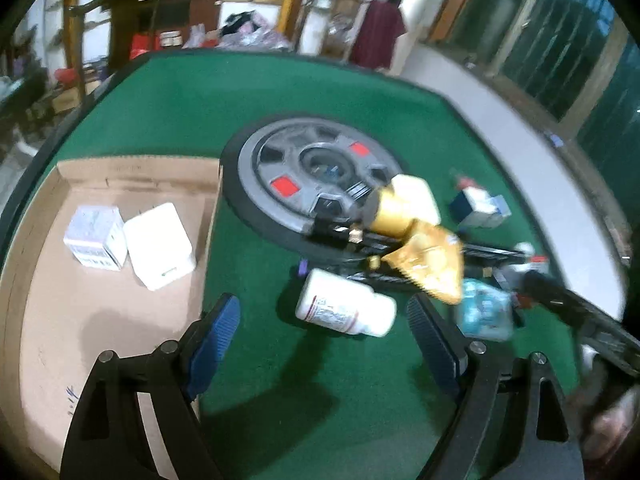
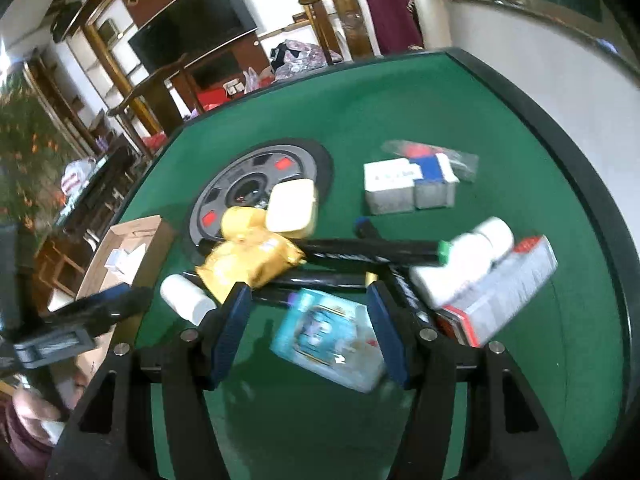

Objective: Organize objects
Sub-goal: 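Grasp the white pill bottle lying on its side with the left tool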

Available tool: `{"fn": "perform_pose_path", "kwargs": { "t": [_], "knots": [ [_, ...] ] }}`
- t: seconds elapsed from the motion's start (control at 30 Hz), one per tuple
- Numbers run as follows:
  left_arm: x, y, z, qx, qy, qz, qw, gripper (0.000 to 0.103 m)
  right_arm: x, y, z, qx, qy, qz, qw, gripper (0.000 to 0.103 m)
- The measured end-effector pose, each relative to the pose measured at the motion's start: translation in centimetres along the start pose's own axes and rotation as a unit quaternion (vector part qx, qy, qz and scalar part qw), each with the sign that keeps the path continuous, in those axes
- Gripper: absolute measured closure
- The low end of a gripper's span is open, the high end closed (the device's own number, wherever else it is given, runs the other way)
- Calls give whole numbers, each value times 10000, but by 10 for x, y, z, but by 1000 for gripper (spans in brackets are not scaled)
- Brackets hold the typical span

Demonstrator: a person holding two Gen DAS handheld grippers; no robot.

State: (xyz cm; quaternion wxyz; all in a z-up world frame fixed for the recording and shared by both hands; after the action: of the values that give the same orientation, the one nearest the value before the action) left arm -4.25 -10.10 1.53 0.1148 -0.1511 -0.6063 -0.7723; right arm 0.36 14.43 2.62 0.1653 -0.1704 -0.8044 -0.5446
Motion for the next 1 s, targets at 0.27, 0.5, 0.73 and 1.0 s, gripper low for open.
{"fn": "perform_pose_path", "kwargs": {
  "t": [0.27,0.5,0.73,1.0],
  "knots": [
    [-3,-29,19,564,-115,99,9983,20,-1,-2,14,331,-46,65,9994,44],
    [-3,-47,34,784,-435,-63,9960,20,-6,-10,16,393,5,5,9992,44],
    [-5,-55,43,539,-684,-94,9962,45,-6,-13,17,281,32,-48,9996,44],
    [-22,-8,37,17,-619,217,9978,45,2,-12,25,406,-106,-96,9991,44]
  ]
}}
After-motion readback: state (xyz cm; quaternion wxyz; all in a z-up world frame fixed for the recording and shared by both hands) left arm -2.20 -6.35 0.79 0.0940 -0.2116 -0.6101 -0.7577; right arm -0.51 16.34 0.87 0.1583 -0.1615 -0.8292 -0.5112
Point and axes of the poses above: each gripper's, at about its wrist camera, not at the fingertips, and y roughly against the way its jaws point, z to its right, x to its top, the point moved 3 cm from there along -y, roughly the way its jaws point, and after that the axes turned 11 degrees about -z, right-handed, at the moved point
